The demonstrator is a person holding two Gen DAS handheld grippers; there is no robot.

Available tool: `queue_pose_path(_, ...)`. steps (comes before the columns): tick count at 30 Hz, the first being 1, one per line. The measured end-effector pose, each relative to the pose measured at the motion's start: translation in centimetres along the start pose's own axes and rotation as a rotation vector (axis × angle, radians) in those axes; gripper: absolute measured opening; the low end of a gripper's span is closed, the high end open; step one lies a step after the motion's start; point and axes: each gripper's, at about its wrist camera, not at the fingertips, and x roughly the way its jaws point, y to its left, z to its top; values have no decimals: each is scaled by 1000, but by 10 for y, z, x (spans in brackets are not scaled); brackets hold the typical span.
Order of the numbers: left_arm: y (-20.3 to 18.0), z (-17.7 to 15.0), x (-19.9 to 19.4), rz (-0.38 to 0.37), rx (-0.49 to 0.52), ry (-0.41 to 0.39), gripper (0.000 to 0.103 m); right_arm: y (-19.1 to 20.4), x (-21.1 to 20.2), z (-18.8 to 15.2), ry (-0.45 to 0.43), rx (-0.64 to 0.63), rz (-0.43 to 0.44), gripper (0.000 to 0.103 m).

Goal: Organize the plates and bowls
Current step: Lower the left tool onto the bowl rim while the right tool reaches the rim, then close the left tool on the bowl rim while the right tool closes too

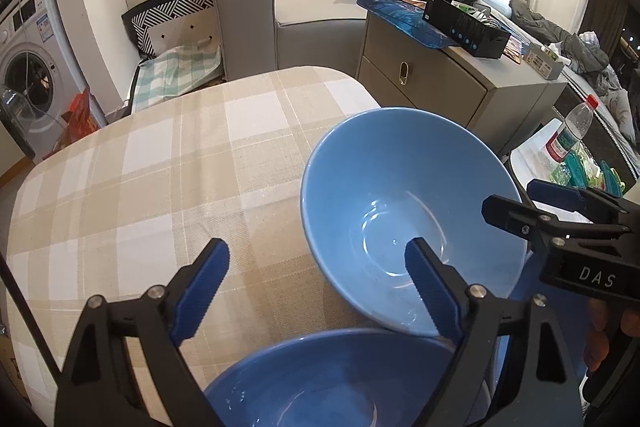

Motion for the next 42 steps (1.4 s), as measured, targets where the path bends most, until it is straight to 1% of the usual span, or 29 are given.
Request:
queue_pose_path(6,1,-1,5,-12,-5,12,85,0,4,0,3,-7,10,73)
queue_pose_path(7,1,0,6,-14,-6,14,83,0,4,1,3,-8,11,73)
queue_pose_path(8,1,0,7,-16,-6,17,74,0,5,1,5,-11,12,71)
queue_pose_path(9,1,0,9,-19,-8,28,69,1,6,1,6,-14,12,69)
queue_pose_path(11,1,0,12,-26,-10,35,66,2,7,1,11,-18,9,66)
queue_pose_path(12,1,0,12,-29,-9,36,63,3,8,1,13,-22,6,64)
queue_pose_path(13,1,-1,13,-31,-8,38,62,4,8,1,16,-27,-2,62)
queue_pose_path(14,0,-1,13,-35,-7,40,61,4,8,0,16,-32,-14,58)
queue_pose_path(15,1,-1,14,-40,-6,42,59,5,9,0,17,-33,-17,55)
queue_pose_path(17,0,-1,14,-44,-8,44,55,5,10,0,20,-35,-14,52)
queue_pose_path(20,1,-1,14,-48,-11,45,50,5,10,0,19,-37,-13,50)
queue_pose_path(22,1,-1,15,-48,-11,45,48,6,11,0,19,-40,-15,49)
queue_pose_path(23,1,-1,15,-51,-9,47,45,6,11,0,19,-42,-16,48)
queue_pose_path(28,-1,-2,17,-59,-1,50,39,7,13,0,23,-44,-13,44)
queue_pose_path(29,-1,-2,18,-60,-1,50,37,7,13,0,24,-44,-10,43)
queue_pose_path(34,-5,-2,18,-72,16,49,27,4,18,0,36,-27,2,33)
queue_pose_path(36,-7,-3,18,-62,23,46,25,4,19,-1,41,-29,5,28)
queue_pose_path(42,-6,-3,18,-57,23,40,22,6,20,-3,34,-52,-11,22)
